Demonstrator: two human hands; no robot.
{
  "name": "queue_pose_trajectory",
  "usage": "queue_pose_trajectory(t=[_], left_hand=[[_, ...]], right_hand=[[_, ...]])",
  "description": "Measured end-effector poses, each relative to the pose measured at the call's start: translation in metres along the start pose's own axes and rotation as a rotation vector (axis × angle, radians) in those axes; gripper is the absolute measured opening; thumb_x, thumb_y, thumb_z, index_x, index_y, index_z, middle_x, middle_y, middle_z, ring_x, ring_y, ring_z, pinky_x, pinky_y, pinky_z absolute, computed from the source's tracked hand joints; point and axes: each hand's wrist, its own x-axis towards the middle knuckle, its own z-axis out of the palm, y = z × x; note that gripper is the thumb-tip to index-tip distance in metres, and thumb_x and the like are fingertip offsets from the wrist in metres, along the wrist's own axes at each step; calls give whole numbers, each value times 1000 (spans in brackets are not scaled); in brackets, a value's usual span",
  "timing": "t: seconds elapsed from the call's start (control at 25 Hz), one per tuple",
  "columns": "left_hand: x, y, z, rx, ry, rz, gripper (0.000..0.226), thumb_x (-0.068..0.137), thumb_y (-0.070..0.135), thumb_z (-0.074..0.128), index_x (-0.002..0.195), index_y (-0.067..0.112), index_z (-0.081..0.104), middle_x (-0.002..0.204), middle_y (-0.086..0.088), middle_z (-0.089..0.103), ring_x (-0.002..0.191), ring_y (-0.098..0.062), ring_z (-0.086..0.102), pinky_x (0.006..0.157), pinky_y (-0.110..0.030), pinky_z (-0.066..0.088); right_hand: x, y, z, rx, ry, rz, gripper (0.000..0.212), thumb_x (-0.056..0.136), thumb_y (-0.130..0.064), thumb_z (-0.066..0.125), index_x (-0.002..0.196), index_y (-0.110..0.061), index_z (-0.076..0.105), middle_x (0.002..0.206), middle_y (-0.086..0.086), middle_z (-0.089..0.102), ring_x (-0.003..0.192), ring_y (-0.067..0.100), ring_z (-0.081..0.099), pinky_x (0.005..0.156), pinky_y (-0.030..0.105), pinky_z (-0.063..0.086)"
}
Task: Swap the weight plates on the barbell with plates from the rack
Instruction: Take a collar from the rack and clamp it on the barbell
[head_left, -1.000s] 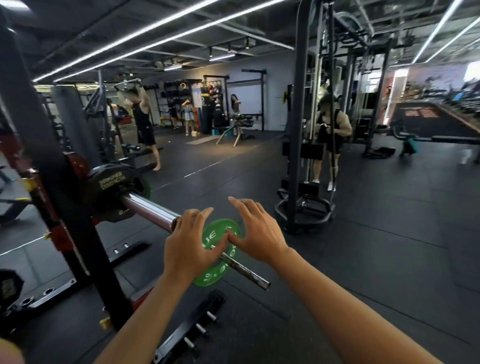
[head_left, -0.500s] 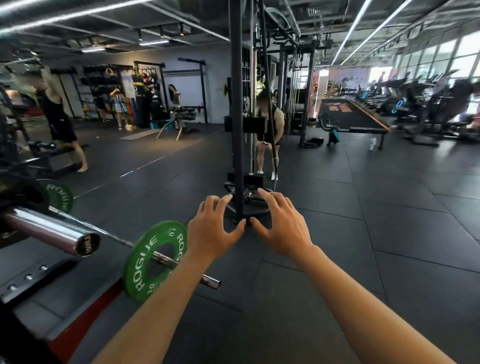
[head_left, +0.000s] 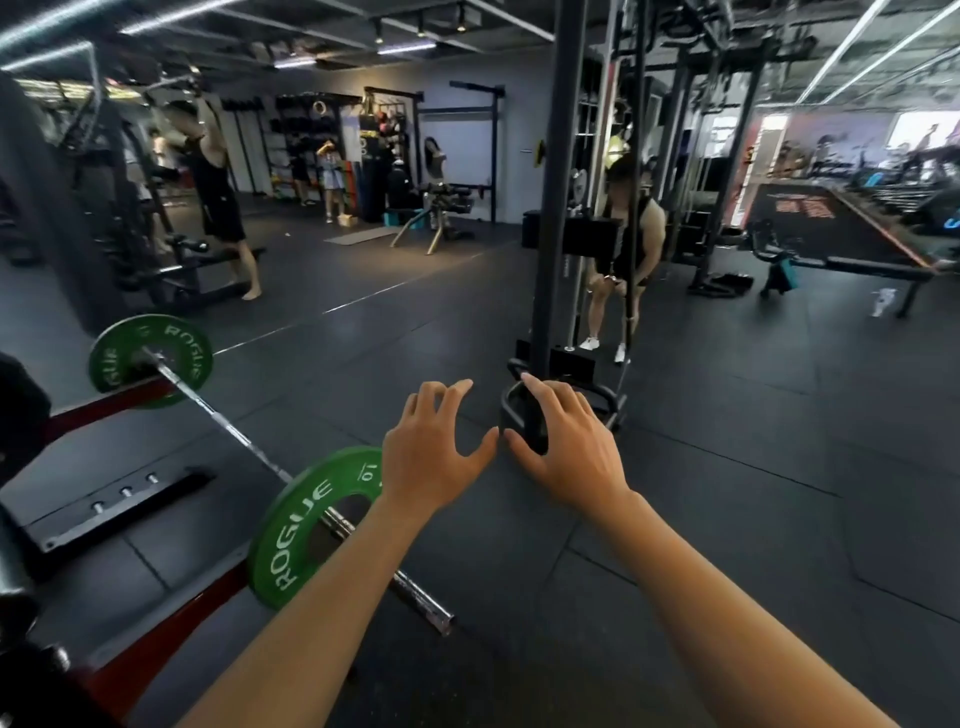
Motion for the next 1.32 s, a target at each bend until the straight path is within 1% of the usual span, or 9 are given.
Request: queue_pose_trajectory(t=[0.12, 0.28, 0.44, 0.64, 0.88, 1.0, 1.12, 1.32], left_hand=[[33, -31, 31, 36, -20, -47, 65, 84, 69, 50, 135, 29, 47, 117, 7, 49, 102, -15, 55, 56, -34, 53], [87, -74, 74, 50, 4, -108, 64, 84, 68, 50, 135, 29, 47, 118, 7, 50, 105, -16, 54, 60, -37, 54], [147, -111, 111, 83, 11, -160, 65, 85, 67, 51, 137, 27, 48, 119, 5, 50, 107, -17, 54, 64, -37, 53], [211, -161, 157, 175, 40, -198, 66, 86, 66, 48, 137, 24, 49, 119, 3, 51, 106, -18, 53, 61, -35, 52], [281, -224, 222, 340, 84, -357, 67, 85, 67, 44, 135, 23, 50, 119, 2, 51, 105, -19, 52, 58, -33, 50], [313, -248, 252, 391, 92, -435, 67, 86, 67, 44, 135, 22, 52, 118, 0, 52, 105, -20, 52, 60, -35, 53], [340, -273, 272, 466, 102, -489, 66, 85, 65, 46, 134, 21, 54, 117, -1, 55, 101, -21, 54, 64, -36, 53], [380, -343, 303, 542, 75, -585, 65, 85, 66, 47, 135, 24, 52, 116, 2, 54, 102, -18, 51, 66, -37, 54]], right_hand=[[49, 16, 41, 42, -18, -31, 71, 88, -57, 55, 148, -26, 33, 132, -8, 46, 120, 13, 46, 67, 24, 46], [120, 36, 95, 67, -48, -86, 69, 88, -55, 55, 147, -24, 35, 129, -6, 49, 115, 16, 50, 68, 30, 52], [195, 56, 143, 85, -68, -136, 69, 89, -55, 55, 147, -23, 35, 132, -6, 48, 119, 16, 47, 74, 31, 53], [286, 88, 207, 123, -71, -200, 67, 89, -54, 55, 145, -23, 37, 131, -5, 49, 116, 15, 49, 72, 31, 50], [402, 119, 304, 211, -138, -342, 64, 89, -54, 53, 143, -23, 39, 130, -4, 50, 113, 18, 50, 72, 33, 50], [455, 128, 350, 267, -184, -426, 64, 89, -55, 51, 143, -22, 39, 130, -4, 50, 112, 18, 51, 70, 33, 50], [499, 127, 394, 334, -219, -465, 64, 89, -53, 53, 143, -21, 40, 131, -3, 50, 113, 19, 50, 71, 34, 51], [566, 109, 473, 400, -260, -541, 64, 88, -54, 52, 142, -21, 41, 129, -2, 52, 109, 20, 51, 71, 33, 50]])
